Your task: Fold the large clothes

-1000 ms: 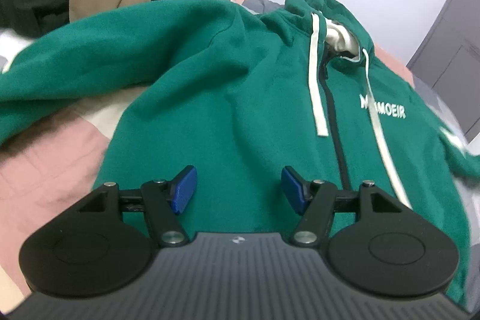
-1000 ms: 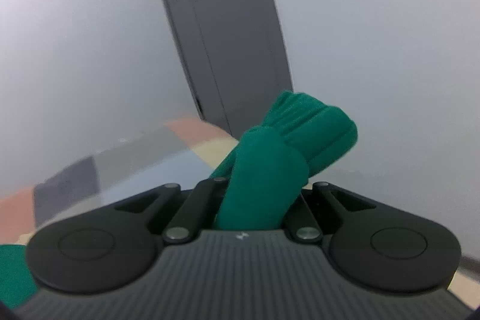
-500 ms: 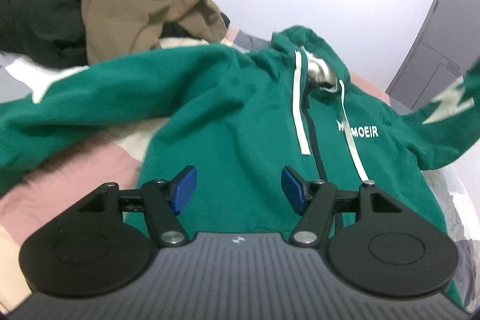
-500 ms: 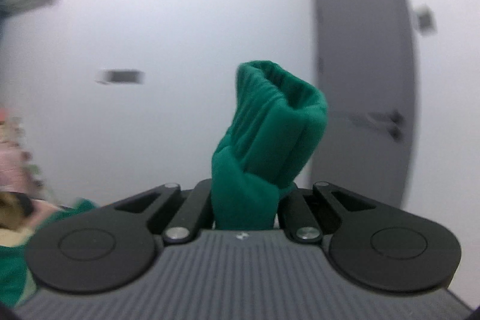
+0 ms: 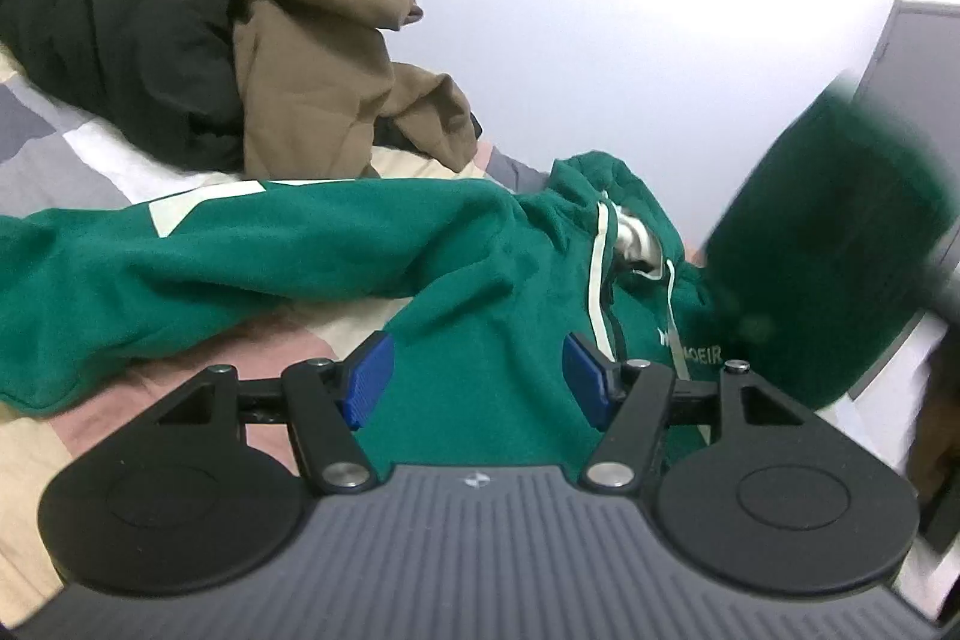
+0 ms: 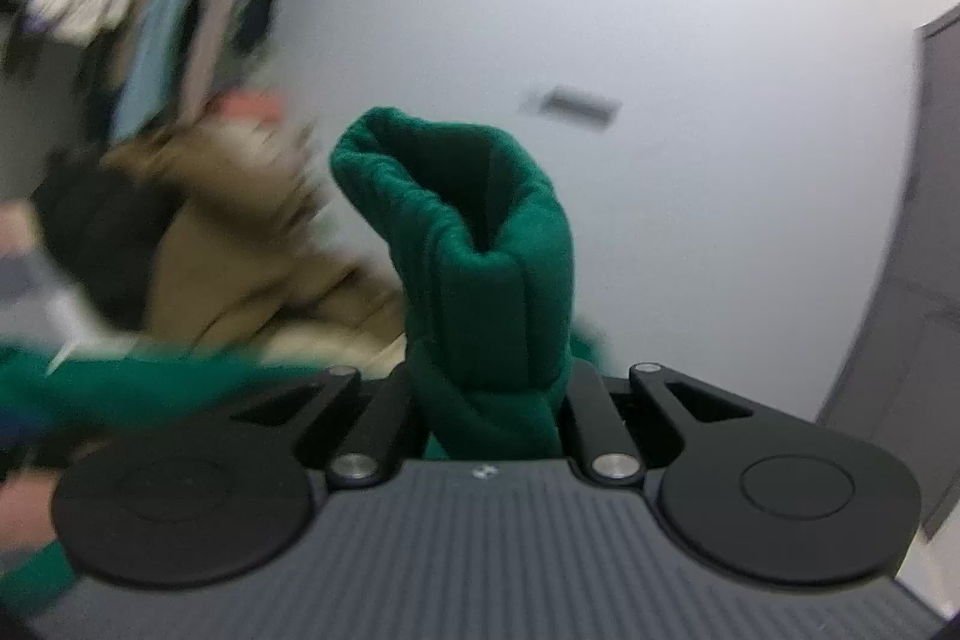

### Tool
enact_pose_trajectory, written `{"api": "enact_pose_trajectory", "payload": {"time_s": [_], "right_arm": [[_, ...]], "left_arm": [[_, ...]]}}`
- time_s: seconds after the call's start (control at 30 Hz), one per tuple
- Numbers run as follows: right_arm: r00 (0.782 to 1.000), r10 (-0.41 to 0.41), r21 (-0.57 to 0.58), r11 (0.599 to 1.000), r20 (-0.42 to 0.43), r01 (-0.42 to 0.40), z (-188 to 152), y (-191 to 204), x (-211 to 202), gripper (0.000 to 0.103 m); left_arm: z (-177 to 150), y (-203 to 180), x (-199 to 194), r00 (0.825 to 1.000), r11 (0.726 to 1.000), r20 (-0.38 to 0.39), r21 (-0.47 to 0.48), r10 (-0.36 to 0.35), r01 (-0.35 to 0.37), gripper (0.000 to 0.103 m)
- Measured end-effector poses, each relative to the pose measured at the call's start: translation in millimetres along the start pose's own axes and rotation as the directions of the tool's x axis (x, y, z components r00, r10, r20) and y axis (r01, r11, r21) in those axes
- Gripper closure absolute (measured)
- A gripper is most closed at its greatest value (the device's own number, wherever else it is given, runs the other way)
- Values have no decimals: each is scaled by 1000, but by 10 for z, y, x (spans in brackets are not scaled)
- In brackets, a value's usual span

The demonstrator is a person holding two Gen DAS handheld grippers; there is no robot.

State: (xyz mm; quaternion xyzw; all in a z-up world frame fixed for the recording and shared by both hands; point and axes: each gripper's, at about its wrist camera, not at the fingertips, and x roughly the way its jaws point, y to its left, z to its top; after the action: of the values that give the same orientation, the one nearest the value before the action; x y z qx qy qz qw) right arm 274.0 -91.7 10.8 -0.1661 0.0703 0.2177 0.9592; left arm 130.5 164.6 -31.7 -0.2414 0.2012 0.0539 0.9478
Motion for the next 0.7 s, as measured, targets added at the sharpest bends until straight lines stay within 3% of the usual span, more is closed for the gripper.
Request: {"api": "enact_pose_trajectory", "payload": {"time_s": [0.2, 0.23, 0.3, 0.37, 0.53, 0.7], "right_arm": [[976, 95, -58, 992, -195, -108, -577, 700, 109, 90], [969, 108, -62, 990, -221, -125, -619, 747, 116, 85], [956, 134, -36, 988, -260, -148, -667, 719, 115, 50], [945, 159, 15, 987, -286, -162, -660, 693, 72, 34], [891, 288, 77, 957, -351, -279, -769, 691, -144, 33], [854, 383, 147, 924, -353, -354, -901, 566, -480, 33]], "left_arm": [[10, 149, 10, 1000, 998, -9, -52, -30, 29, 35], [20, 157, 16, 999, 998, -6, -55, -34, 34, 35], [43, 162, 12, 999, 997, -1, -60, -46, 46, 35], [55, 160, 1, 998, 996, 6, -62, -57, 57, 35], [37, 80, -21, 997, 996, -3, -37, -82, 82, 35], [-44, -117, -16, 993, 993, -41, 27, -112, 113, 35]]}}
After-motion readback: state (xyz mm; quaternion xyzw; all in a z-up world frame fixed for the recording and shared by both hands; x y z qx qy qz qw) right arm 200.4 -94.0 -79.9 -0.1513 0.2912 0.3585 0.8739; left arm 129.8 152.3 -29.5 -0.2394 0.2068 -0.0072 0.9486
